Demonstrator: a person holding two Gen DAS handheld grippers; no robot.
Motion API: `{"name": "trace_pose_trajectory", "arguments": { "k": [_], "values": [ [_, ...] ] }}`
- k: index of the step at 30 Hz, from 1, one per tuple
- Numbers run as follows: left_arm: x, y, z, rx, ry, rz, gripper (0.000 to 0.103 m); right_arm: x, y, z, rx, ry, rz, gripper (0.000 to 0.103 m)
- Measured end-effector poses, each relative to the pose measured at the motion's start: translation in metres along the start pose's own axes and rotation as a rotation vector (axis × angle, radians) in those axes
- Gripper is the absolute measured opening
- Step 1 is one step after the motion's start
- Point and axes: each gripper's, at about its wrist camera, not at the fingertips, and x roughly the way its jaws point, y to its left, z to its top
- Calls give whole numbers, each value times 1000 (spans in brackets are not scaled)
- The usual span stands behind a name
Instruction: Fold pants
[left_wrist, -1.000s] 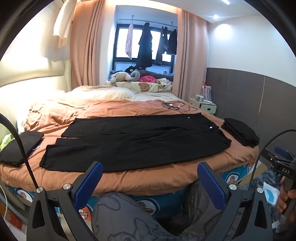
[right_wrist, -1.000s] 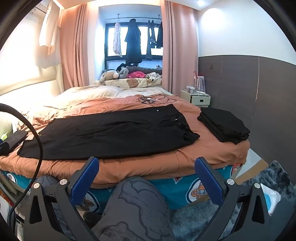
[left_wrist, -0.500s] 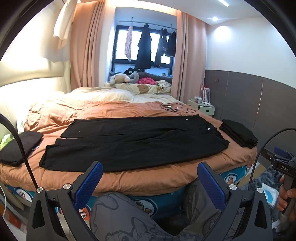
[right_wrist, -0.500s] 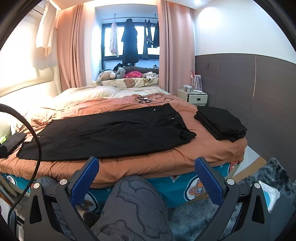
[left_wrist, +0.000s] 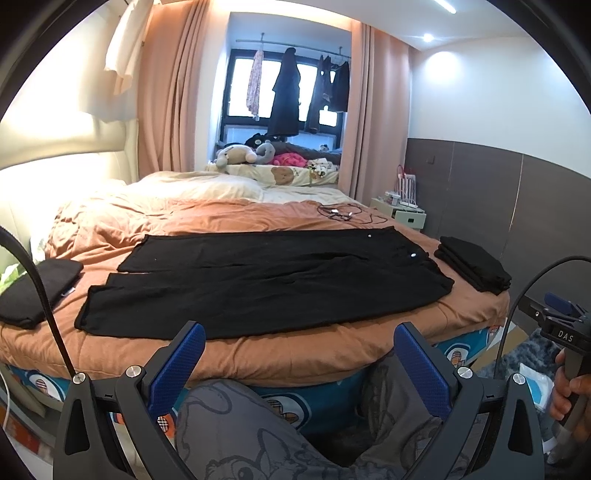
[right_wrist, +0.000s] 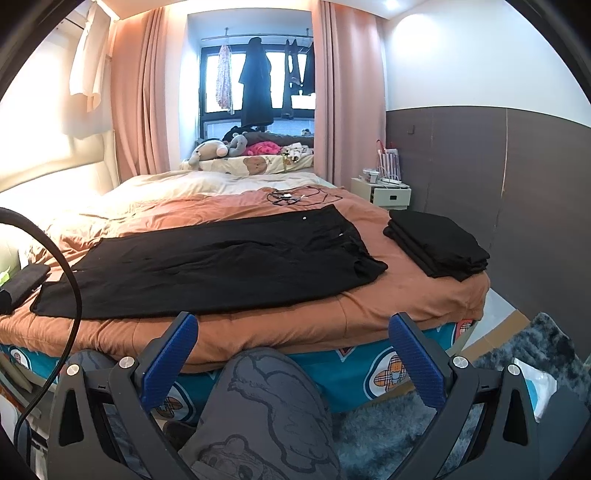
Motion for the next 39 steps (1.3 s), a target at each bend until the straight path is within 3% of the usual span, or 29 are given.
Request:
{"name": "trace_pose_trajectory", "arguments": {
  "k": [39],
  "values": [
    [-4, 3, -4, -22, -5, -1, 103, -4, 8, -9, -2, -6, -10, 103]
  ]
}}
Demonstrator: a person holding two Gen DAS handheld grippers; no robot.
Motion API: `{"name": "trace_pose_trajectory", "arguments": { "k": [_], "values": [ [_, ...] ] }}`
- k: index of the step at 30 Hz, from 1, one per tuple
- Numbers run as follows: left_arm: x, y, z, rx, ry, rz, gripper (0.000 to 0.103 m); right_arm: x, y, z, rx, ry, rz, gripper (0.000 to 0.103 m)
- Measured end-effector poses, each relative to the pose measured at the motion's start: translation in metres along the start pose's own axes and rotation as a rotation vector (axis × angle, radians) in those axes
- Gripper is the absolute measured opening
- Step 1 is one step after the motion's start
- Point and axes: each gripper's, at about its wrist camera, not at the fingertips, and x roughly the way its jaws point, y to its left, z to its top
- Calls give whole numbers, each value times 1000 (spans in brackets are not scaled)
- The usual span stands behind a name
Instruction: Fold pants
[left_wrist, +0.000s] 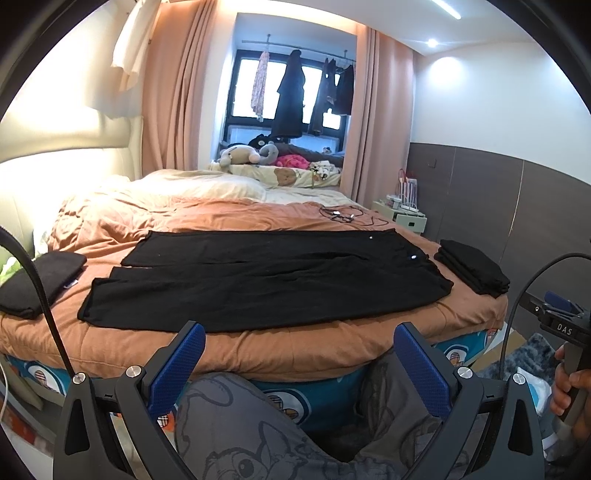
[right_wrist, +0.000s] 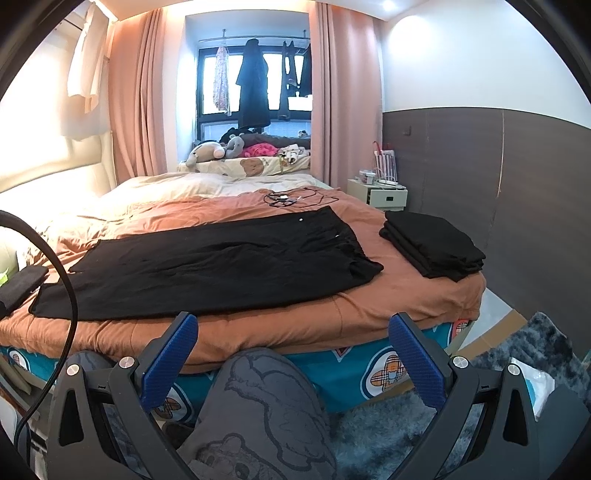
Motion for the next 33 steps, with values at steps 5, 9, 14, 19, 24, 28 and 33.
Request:
{"name": "trace_pose_trajectory", "arguments": {
  "k": [5, 9, 14, 19, 24, 28, 33],
  "values": [
    [-1, 1, -1, 1, 1, 4, 103, 0, -2, -1, -1, 3, 5, 103],
    [-2, 3, -2, 1, 0, 8, 103, 2, -2, 0, -1, 9, 7, 103],
    [2, 6, -1, -2, 7, 10, 103, 6, -1, 4, -1, 15, 9, 103],
    [15, 11, 4, -2, 19, 18, 103, 18, -5, 10, -6, 26, 7, 103],
    [29, 17, 10, -10, 33, 37, 103, 35, -10, 16, -9, 41, -3, 103],
    [42, 21, 15, -31, 51, 49, 103, 50, -13, 22, -13, 59, -10, 103],
    [68, 28, 16, -50, 105, 76, 103, 70, -13, 29, -2, 88, -15, 103]
  ]
}}
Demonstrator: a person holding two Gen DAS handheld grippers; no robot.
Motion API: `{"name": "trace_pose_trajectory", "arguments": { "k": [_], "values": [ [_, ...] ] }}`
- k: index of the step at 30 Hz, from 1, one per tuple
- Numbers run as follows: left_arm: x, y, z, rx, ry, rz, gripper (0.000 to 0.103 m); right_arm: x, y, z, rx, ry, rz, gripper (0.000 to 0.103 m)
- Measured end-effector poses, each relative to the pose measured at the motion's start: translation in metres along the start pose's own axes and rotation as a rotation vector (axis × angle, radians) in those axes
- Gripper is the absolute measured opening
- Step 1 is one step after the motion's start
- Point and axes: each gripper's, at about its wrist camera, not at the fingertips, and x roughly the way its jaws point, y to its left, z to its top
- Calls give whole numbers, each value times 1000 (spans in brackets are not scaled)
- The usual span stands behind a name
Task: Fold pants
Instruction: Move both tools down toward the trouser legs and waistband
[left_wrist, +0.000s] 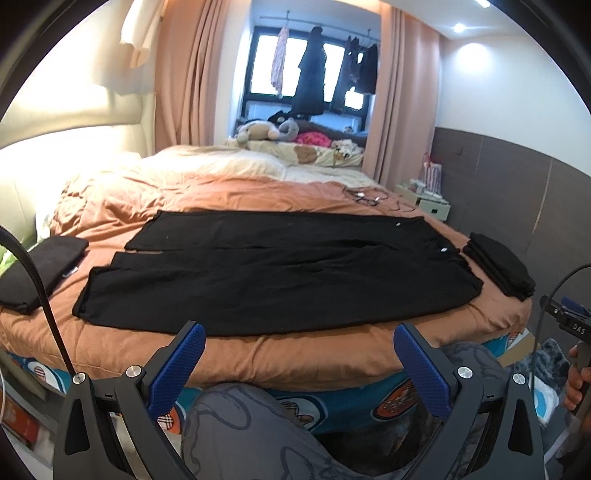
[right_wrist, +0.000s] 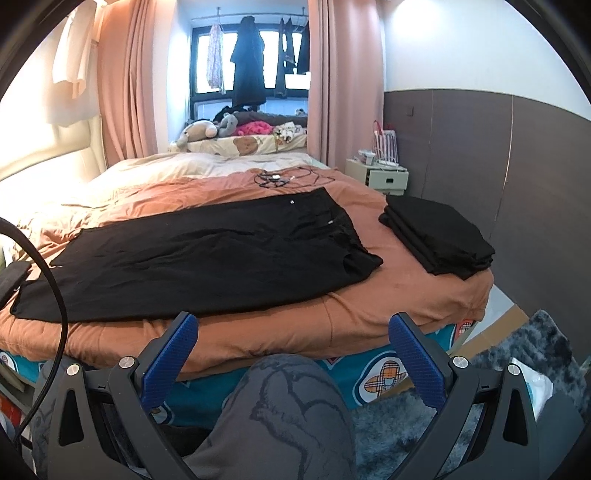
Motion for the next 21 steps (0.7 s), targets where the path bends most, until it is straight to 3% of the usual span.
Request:
{"name": "trace_pose_trajectory", "arguments": {
  "k": [8, 21],
  "values": [
    [43, 15, 6, -48, 96, 37, 103, 42, -5, 19, 44, 66, 9, 103],
    [97, 65, 21, -173, 172, 147, 103, 95, -25, 46, 114, 154, 56, 103]
  ]
}}
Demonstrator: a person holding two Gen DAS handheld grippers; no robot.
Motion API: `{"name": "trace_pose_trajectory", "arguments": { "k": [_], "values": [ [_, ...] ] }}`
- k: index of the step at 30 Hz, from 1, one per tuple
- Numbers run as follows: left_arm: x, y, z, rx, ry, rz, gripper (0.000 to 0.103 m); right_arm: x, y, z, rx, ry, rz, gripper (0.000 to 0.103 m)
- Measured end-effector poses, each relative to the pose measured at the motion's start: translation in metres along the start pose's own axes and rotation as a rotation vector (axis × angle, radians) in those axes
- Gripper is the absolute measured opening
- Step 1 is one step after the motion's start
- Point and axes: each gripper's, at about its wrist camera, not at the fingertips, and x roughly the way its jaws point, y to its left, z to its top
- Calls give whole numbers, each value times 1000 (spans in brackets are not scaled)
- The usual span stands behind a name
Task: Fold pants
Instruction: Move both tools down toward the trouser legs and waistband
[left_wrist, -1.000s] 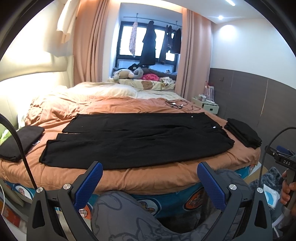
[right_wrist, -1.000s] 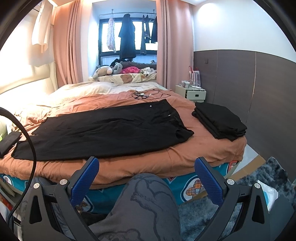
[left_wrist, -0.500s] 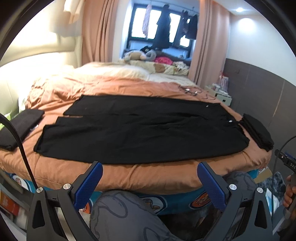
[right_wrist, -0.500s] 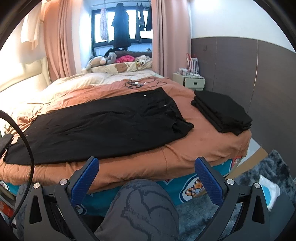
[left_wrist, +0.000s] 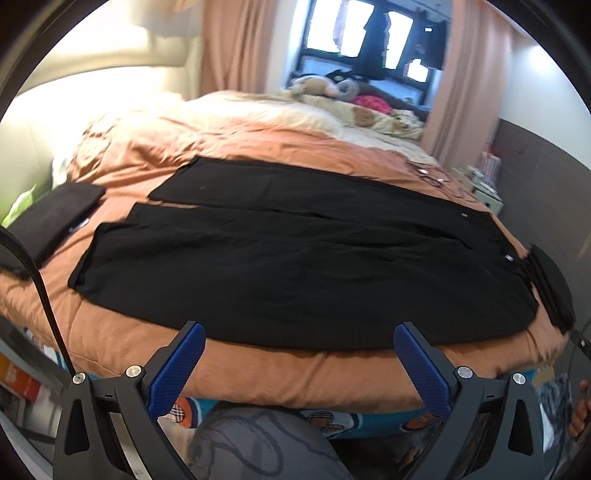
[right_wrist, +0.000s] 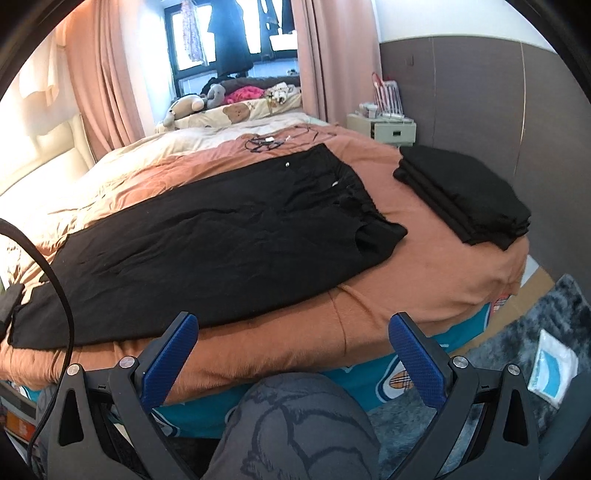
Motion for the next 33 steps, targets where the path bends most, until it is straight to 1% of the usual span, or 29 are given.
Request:
{"name": "trace_pose_trajectory", "arguments": {
  "k": [3, 7, 11, 14, 16, 18, 21, 26, 30, 33],
  "values": [
    [13, 18, 4, -69, 25, 11, 100, 11, -7, 5, 25, 30, -1, 103],
    [25, 41, 6, -149, 56, 59, 96, 23, -13, 12, 62, 72, 7, 103],
    [37, 70, 6, -253, 90, 111, 90, 37, -18, 25, 98, 103, 15, 103],
    [43, 91, 4, -322, 110, 138, 87, 46, -22, 31, 121, 126, 22, 99],
    [47, 102, 3, -367, 119, 144, 83, 52, -25, 34, 143, 145, 30, 97],
    [53, 114, 3, -409, 130, 156, 79, 58, -31, 36, 160, 164, 27, 94],
    [62, 130, 3, -479, 143, 173, 74, 67, -37, 40, 186, 193, 37, 93],
    [75, 149, 3, -571, 169, 194, 70, 83, -49, 49, 249, 245, 64, 92],
    [86, 163, 0, -657, 187, 194, 63, 96, -59, 55, 305, 285, 94, 86],
    [89, 170, 1, -690, 180, 204, 62, 108, -61, 58, 335, 310, 112, 82]
  ]
}}
